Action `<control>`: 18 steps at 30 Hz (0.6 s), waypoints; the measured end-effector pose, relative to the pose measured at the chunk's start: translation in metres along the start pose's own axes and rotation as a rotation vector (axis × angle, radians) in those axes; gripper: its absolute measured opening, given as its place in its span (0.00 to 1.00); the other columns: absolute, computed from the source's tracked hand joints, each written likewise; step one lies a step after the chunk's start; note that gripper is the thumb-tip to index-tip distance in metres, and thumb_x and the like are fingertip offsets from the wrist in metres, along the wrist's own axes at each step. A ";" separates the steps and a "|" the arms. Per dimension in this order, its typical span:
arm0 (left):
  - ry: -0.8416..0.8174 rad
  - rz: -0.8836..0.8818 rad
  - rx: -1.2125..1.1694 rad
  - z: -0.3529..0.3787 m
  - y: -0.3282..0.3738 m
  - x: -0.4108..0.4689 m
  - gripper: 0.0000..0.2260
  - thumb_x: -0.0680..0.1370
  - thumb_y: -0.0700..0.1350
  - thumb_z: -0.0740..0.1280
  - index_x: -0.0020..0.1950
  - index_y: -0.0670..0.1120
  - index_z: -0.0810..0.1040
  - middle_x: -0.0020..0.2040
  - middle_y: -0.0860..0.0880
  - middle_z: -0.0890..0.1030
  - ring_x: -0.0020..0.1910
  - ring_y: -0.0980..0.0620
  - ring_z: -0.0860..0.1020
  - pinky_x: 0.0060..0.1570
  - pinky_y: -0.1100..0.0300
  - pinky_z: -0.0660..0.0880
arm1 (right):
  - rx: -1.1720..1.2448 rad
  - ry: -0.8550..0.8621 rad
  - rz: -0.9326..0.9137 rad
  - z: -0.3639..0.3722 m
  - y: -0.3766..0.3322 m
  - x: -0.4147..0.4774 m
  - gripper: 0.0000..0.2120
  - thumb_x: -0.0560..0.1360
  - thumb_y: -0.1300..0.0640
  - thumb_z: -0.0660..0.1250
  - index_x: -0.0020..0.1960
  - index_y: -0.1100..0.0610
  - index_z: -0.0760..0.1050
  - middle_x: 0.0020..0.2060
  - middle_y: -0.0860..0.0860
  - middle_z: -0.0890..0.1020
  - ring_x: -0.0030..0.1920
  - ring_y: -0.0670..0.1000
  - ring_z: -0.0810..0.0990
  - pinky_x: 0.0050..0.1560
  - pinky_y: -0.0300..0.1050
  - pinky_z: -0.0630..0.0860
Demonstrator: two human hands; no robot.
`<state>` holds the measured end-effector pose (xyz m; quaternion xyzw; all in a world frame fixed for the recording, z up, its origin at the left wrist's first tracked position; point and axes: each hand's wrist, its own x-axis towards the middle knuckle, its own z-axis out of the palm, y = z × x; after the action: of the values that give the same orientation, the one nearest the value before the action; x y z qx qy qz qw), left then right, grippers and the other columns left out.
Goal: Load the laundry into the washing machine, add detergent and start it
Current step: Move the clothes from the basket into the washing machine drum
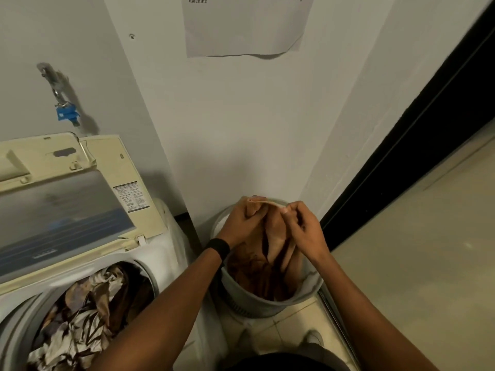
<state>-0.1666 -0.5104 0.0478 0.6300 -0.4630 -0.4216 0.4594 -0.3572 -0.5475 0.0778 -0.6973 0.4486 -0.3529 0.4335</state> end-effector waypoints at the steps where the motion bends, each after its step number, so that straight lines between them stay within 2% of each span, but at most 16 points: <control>1: -0.059 0.000 0.022 0.005 -0.001 -0.001 0.18 0.78 0.64 0.66 0.64 0.57 0.81 0.61 0.58 0.82 0.64 0.57 0.79 0.67 0.52 0.75 | 0.008 -0.018 -0.002 0.004 -0.004 0.002 0.06 0.83 0.59 0.65 0.51 0.61 0.77 0.38 0.51 0.80 0.38 0.39 0.76 0.41 0.31 0.71; 3: -0.134 -0.045 0.053 0.018 0.004 -0.009 0.15 0.79 0.67 0.62 0.63 0.67 0.79 0.61 0.61 0.82 0.64 0.59 0.78 0.67 0.53 0.74 | 0.008 -0.029 0.019 0.009 -0.005 0.005 0.05 0.83 0.59 0.65 0.51 0.60 0.78 0.40 0.48 0.82 0.39 0.39 0.78 0.42 0.32 0.73; 4: -0.130 -0.046 0.044 0.024 0.007 -0.013 0.13 0.80 0.67 0.62 0.61 0.67 0.80 0.58 0.62 0.83 0.61 0.60 0.79 0.65 0.55 0.75 | 0.003 -0.011 0.039 0.011 -0.003 0.006 0.04 0.83 0.58 0.66 0.50 0.57 0.78 0.39 0.47 0.82 0.38 0.41 0.78 0.41 0.35 0.74; 7: 0.006 -0.017 0.010 0.037 0.015 -0.017 0.10 0.83 0.56 0.65 0.58 0.54 0.83 0.50 0.57 0.85 0.53 0.59 0.82 0.52 0.63 0.76 | 0.012 0.071 0.072 0.017 0.002 0.004 0.06 0.82 0.56 0.67 0.46 0.53 0.75 0.34 0.44 0.79 0.35 0.42 0.76 0.38 0.37 0.72; 9: 0.183 0.039 0.045 0.035 0.018 -0.011 0.12 0.83 0.51 0.65 0.59 0.47 0.84 0.51 0.53 0.86 0.53 0.54 0.83 0.51 0.62 0.78 | 0.018 0.096 0.086 0.019 0.006 -0.007 0.09 0.83 0.52 0.66 0.46 0.54 0.73 0.34 0.42 0.78 0.35 0.41 0.76 0.38 0.35 0.71; 11: 0.302 0.063 -0.015 0.028 0.025 -0.003 0.12 0.83 0.50 0.63 0.56 0.45 0.83 0.50 0.49 0.85 0.51 0.52 0.83 0.50 0.62 0.77 | -0.071 0.023 0.089 0.019 0.026 -0.024 0.12 0.83 0.44 0.63 0.47 0.51 0.73 0.35 0.41 0.78 0.37 0.41 0.77 0.40 0.36 0.72; 13: 0.307 0.038 -0.072 0.021 0.039 0.002 0.11 0.86 0.50 0.62 0.52 0.47 0.82 0.44 0.52 0.84 0.44 0.57 0.83 0.45 0.66 0.77 | -0.213 -0.144 0.088 0.018 0.059 -0.045 0.15 0.82 0.36 0.58 0.49 0.44 0.74 0.40 0.40 0.80 0.42 0.41 0.79 0.46 0.44 0.77; 15: 0.283 0.032 -0.082 0.016 0.047 0.006 0.14 0.87 0.49 0.59 0.46 0.49 0.80 0.39 0.53 0.82 0.37 0.63 0.80 0.39 0.69 0.76 | -0.317 -0.306 0.041 0.020 0.092 -0.061 0.16 0.81 0.33 0.55 0.53 0.41 0.75 0.47 0.40 0.80 0.49 0.42 0.79 0.53 0.53 0.78; 16: 0.267 0.030 -0.084 0.015 0.047 0.007 0.15 0.87 0.49 0.59 0.44 0.47 0.79 0.38 0.53 0.81 0.34 0.64 0.79 0.37 0.69 0.75 | -0.321 -0.305 0.020 0.021 0.100 -0.066 0.15 0.81 0.34 0.56 0.53 0.41 0.75 0.50 0.40 0.79 0.52 0.43 0.78 0.55 0.54 0.77; 18: 0.244 0.031 -0.081 0.017 0.046 0.007 0.16 0.87 0.48 0.59 0.46 0.41 0.79 0.37 0.50 0.79 0.33 0.64 0.77 0.37 0.68 0.75 | -0.258 -0.196 0.022 0.024 0.098 -0.067 0.10 0.81 0.40 0.58 0.53 0.42 0.75 0.52 0.42 0.77 0.54 0.46 0.76 0.55 0.50 0.76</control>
<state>-0.1899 -0.5270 0.0877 0.6502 -0.3961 -0.3529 0.5438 -0.3903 -0.4999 -0.0284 -0.7733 0.4533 -0.2179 0.3860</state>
